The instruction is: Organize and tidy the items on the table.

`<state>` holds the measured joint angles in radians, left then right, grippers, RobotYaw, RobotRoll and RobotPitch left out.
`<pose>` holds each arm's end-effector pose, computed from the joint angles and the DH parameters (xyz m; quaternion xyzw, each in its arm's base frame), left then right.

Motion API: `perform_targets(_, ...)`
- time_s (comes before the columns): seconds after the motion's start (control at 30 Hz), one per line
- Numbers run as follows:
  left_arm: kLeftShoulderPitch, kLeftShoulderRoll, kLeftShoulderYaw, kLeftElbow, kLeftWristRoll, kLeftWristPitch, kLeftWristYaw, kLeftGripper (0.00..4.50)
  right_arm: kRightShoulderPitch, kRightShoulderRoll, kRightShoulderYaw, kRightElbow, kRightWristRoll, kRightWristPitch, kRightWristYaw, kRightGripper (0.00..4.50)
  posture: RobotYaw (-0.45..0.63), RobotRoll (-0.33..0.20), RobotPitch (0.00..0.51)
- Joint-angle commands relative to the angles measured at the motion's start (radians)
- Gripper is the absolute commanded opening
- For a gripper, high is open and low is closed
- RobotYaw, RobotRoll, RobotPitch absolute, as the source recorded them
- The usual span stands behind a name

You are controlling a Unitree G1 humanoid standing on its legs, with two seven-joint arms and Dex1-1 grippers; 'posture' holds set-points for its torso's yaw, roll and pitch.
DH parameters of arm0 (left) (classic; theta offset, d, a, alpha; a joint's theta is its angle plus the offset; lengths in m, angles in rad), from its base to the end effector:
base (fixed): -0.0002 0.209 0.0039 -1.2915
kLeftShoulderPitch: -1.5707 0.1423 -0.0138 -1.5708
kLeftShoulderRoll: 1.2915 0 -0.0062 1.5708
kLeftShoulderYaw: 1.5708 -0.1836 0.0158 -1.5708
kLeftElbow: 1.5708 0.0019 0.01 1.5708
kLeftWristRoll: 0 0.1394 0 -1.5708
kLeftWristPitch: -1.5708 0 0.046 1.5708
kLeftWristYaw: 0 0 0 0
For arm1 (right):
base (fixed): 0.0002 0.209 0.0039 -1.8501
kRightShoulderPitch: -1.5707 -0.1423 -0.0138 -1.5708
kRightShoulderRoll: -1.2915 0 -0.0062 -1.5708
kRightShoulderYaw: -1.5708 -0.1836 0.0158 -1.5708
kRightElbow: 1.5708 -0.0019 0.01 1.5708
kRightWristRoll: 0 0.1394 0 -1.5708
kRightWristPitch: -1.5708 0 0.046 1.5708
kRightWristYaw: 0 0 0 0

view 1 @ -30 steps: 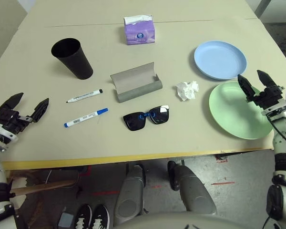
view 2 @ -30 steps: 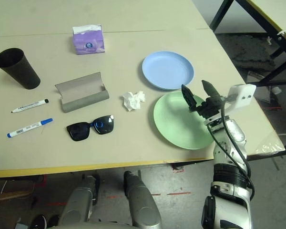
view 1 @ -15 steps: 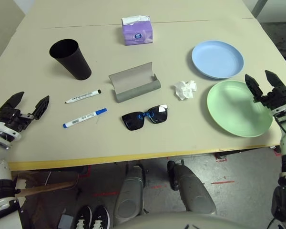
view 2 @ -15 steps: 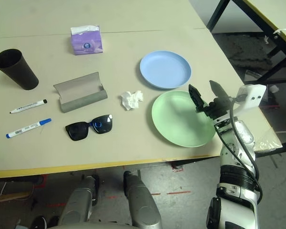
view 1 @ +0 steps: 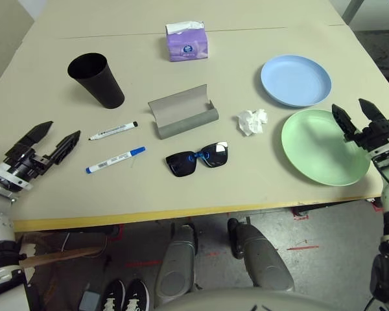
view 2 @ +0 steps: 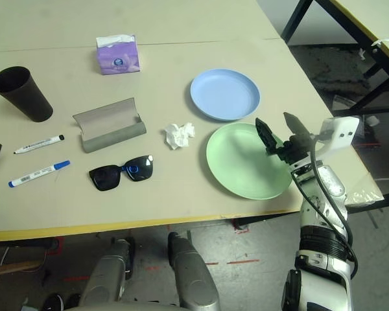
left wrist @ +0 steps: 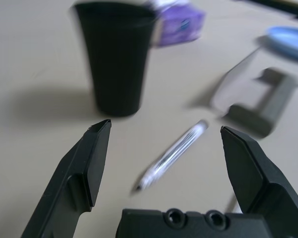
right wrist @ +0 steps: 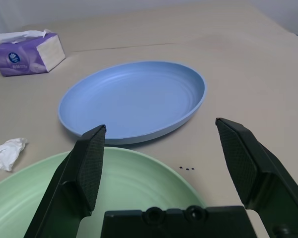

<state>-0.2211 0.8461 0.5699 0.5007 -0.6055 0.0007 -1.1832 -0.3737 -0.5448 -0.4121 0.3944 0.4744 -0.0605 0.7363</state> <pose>0.1887 0.4084 0.1596 0.0602 -0.0831 -0.2439 0.9644 0.2490 -0.3255 0.1289 -0.0064 -0.1392 0.1472 0.9792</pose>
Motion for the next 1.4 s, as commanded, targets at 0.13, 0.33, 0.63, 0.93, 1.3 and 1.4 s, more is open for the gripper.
perform_targets(0.13,-0.071,0.030,-0.090,0.042,0.008,0.005,-0.221,4.47,0.005,-0.024,-0.003,0.012,0.003,0.015,0.021,4.50,-0.11,0.000,0.275)
perform_targets(0.33,-0.107,0.027,-0.205,0.041,0.049,-0.036,-0.397,4.47,0.006,-0.031,-0.005,0.005,0.008,0.018,0.034,4.50,-0.13,0.000,0.273)
perform_targets(0.63,-0.111,0.021,-0.309,0.022,0.015,-0.101,-0.431,4.47,0.061,-0.052,-0.035,-0.071,0.050,0.093,0.027,4.50,-0.17,0.000,0.281)
perform_targets(0.93,-0.154,0.019,-0.333,0.117,0.024,-0.169,-0.431,4.47,0.084,-0.369,-0.133,-0.376,0.138,0.758,-0.215,4.50,-0.23,0.000,0.280)
perform_targets(1.3,-0.216,0.009,-0.366,0.221,0.029,-0.235,-0.431,4.47,0.113,-0.746,-0.186,-0.581,0.428,1.559,-0.092,4.50,-0.29,0.000,0.290)
perform_targets(1.4,-0.220,0.004,-0.373,0.226,0.030,-0.245,-0.431,4.47,0.149,-0.722,-0.177,-0.610,0.434,1.657,-0.093,4.50,-0.29,0.000,0.294)
